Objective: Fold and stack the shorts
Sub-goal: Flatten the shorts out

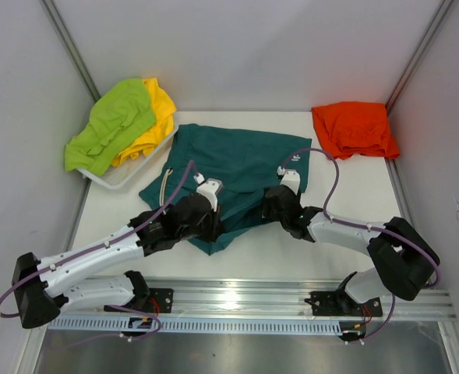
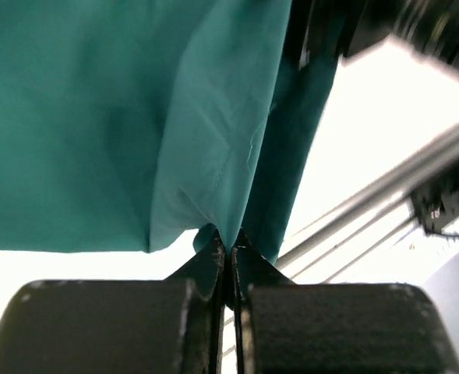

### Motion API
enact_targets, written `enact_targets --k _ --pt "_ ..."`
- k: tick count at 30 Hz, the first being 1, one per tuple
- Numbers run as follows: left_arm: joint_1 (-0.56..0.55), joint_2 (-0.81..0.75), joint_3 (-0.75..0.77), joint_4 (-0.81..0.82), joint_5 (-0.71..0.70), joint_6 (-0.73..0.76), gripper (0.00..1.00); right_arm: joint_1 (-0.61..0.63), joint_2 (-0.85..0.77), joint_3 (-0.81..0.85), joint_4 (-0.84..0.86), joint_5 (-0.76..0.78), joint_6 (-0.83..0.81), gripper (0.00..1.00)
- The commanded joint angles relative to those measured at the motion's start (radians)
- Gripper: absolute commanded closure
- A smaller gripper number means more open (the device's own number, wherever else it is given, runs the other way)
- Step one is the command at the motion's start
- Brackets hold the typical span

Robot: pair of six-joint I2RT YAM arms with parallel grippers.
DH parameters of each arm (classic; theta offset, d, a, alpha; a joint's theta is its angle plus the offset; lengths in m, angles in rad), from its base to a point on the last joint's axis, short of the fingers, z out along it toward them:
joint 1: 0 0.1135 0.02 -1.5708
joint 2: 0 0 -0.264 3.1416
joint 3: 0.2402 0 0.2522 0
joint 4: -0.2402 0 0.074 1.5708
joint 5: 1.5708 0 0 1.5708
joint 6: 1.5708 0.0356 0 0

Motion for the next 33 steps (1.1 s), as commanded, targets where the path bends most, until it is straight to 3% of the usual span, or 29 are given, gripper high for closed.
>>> enact_targets --k 1,11,13,16,27,33 --pt "-0.03 -0.003 -0.048 0.114 0.102 -0.006 1.0 -0.052 -0.05 -0.003 -0.017 -0.036 -0.042 0.31" --pt "-0.249 0.224 -0.043 0.321 0.113 -0.1 1.0 -0.161 -0.088 -0.046 0.055 -0.234 -0.118 0.3" --pt "-0.252 0.27 -0.045 0.352 0.118 -0.111 1.0 -0.174 -0.096 -0.039 0.029 -0.315 -0.168 0.3" --pt "-0.255 0.3 -0.054 0.395 0.144 -0.118 1.0 -0.173 -0.114 0.01 -0.11 -0.27 -0.184 0.3" --pt "-0.311 0.451 -0.058 0.551 0.219 -0.146 1.0 -0.236 -0.267 -0.009 -0.296 -0.233 -0.197 0.29" --pt "-0.363 0.527 -0.028 0.591 0.225 -0.14 0.98 -0.341 -0.347 -0.062 -0.278 -0.394 -0.116 0.25"
